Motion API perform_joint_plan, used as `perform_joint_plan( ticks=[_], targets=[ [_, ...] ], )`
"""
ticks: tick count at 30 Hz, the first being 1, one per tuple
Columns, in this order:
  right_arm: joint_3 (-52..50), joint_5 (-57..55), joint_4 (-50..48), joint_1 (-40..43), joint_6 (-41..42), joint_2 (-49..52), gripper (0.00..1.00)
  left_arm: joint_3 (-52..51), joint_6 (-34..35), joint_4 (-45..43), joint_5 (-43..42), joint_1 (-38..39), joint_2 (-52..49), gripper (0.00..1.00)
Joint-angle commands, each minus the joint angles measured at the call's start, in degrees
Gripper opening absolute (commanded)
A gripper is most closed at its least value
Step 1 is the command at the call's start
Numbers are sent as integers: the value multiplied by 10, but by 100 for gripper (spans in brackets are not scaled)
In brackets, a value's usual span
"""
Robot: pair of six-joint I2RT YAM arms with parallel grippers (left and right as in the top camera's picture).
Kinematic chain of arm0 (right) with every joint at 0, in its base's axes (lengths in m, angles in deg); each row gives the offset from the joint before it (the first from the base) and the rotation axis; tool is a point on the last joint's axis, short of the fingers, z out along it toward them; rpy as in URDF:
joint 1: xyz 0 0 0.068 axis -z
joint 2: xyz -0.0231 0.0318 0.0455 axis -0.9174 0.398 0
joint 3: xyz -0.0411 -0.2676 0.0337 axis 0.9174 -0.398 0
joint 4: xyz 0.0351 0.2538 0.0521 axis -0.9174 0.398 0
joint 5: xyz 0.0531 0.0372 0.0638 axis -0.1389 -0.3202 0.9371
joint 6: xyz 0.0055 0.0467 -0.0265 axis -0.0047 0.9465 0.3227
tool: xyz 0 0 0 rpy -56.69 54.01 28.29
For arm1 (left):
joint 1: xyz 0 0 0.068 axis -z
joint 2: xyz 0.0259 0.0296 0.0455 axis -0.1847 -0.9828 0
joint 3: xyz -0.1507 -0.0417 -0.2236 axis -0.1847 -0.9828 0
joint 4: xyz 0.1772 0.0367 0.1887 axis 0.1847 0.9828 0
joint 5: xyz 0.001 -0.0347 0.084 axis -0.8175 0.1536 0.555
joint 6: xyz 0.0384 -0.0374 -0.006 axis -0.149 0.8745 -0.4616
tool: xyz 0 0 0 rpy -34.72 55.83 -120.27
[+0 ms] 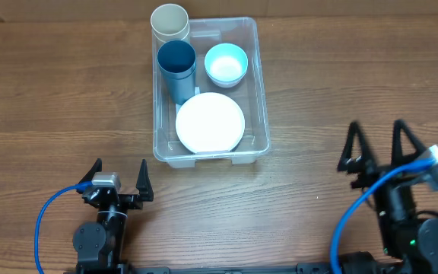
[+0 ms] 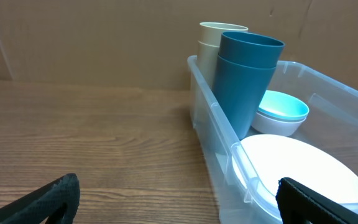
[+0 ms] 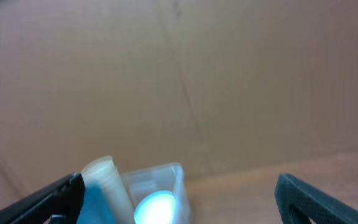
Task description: Pack container
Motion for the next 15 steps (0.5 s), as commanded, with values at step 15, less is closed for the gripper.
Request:
perform_joint_plan(
  ticks=[15],
  targets=[
    [-313, 46, -155, -2, -144, -176, 100, -2, -13, 1, -10, -5, 5, 100]
  ],
)
